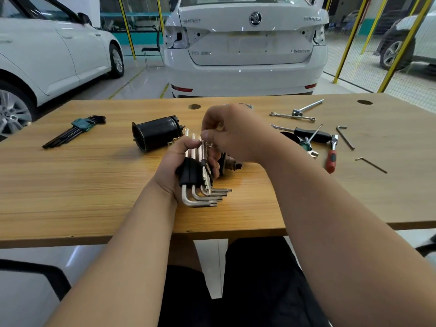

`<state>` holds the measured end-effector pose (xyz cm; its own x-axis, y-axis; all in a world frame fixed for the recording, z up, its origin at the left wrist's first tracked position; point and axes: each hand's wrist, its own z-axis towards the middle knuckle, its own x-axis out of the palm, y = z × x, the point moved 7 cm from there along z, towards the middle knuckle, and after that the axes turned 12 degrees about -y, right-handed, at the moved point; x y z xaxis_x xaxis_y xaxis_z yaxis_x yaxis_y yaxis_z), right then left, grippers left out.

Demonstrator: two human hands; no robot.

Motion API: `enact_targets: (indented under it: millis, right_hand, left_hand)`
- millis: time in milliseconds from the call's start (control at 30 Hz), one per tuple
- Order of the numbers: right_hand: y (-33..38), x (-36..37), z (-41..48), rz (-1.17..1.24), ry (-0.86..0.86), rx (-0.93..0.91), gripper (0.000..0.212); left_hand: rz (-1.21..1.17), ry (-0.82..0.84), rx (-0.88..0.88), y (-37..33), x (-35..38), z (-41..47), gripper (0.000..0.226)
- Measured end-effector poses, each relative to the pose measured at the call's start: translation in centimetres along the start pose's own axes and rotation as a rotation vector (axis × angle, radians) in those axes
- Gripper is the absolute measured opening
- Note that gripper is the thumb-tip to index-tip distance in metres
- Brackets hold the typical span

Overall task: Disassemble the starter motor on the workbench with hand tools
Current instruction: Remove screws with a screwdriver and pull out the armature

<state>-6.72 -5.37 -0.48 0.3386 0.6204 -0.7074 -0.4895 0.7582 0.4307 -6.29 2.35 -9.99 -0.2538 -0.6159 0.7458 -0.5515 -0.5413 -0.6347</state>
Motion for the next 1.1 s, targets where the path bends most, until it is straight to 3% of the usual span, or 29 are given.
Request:
enact_targets:
  millis: [67,300,567,733,1100]
  right_hand:
    - [-0.2,0.3,0.5,-0.001,0.001,0.016,0.010]
    - [-1.0,0.9,1.0,0.119,-0.006,0.132,0.011]
    - [-1.6,2.2,1.2,0.111,0.065,0.202,0.005]
    - [-1.7,2.4,1.8,0.074,0.117,0.223,0.007]
    - [-2.1,3.4,4.0,-0.089,0.140,0.133,0.009]
  left_hand:
    - [-0.011,-0.047,0.047,-0.4,-0.2,0.2,0.017]
    - [-0.003,-0.077,0.152,-1.1,-0.4,0.5,0.018]
    - [0.068,-0.202,0.162,-1.6,-1.7,0.4,0.033]
    - [0.100,-0.232,0.196,-1.9,-2.0,0.4,0.026]
    - [0.186,-0.256,0.182,-2.2,-2.3,0.0,0.016]
